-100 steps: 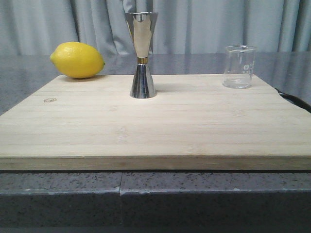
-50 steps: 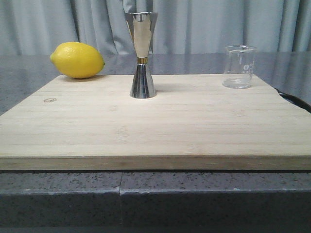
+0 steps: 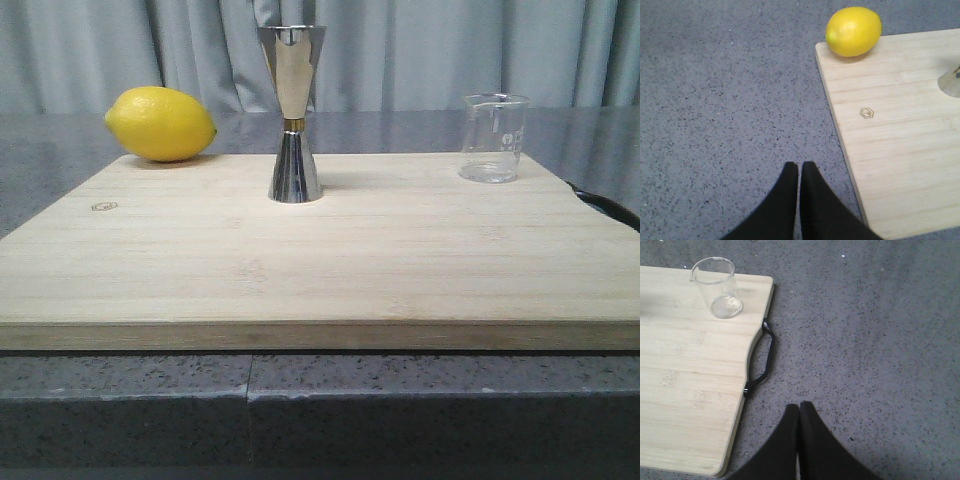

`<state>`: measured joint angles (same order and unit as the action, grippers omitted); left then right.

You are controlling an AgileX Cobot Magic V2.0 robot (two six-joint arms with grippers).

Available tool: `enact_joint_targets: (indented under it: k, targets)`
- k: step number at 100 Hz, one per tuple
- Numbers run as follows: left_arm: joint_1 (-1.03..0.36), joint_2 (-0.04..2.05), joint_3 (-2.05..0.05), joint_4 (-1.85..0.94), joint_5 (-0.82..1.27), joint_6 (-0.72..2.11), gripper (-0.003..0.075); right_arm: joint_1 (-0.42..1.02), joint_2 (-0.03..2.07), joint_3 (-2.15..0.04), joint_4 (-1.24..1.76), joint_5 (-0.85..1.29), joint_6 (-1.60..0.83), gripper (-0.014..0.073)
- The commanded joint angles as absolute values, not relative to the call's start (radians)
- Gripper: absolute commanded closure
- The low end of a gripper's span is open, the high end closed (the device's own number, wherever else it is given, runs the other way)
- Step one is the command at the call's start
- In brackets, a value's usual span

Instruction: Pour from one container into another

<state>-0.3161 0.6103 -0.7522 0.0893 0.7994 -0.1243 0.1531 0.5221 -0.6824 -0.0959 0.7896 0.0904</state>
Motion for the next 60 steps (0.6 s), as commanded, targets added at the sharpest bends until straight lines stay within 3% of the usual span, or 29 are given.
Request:
enact_joint_targets:
  k: [1, 24, 40, 60]
  targets:
    - [-0.28, 0.544, -0.719, 0.064, 0.696, -0.092, 0.0739, 0.153, 0.524, -0.72, -0.104, 0.728, 0.079, 0.0665]
    - [-0.111, 0.259, -0.36, 0.016, 0.387, -0.065, 0.0739, 0.153, 0.524, -0.72, -0.104, 0.728, 0.079, 0.0665]
    - [-0.104, 0.084, -0.146, 0.0, 0.202, -0.065, 0.0739, 0.153, 0.524, -0.72, -0.104, 0.728, 0.079, 0.0665]
    - [-0.104, -0.029, -0.026, -0.011, 0.129, -0.065, 0.0739, 0.153, 0.524, -0.72, -0.104, 0.728, 0.079, 0.0665]
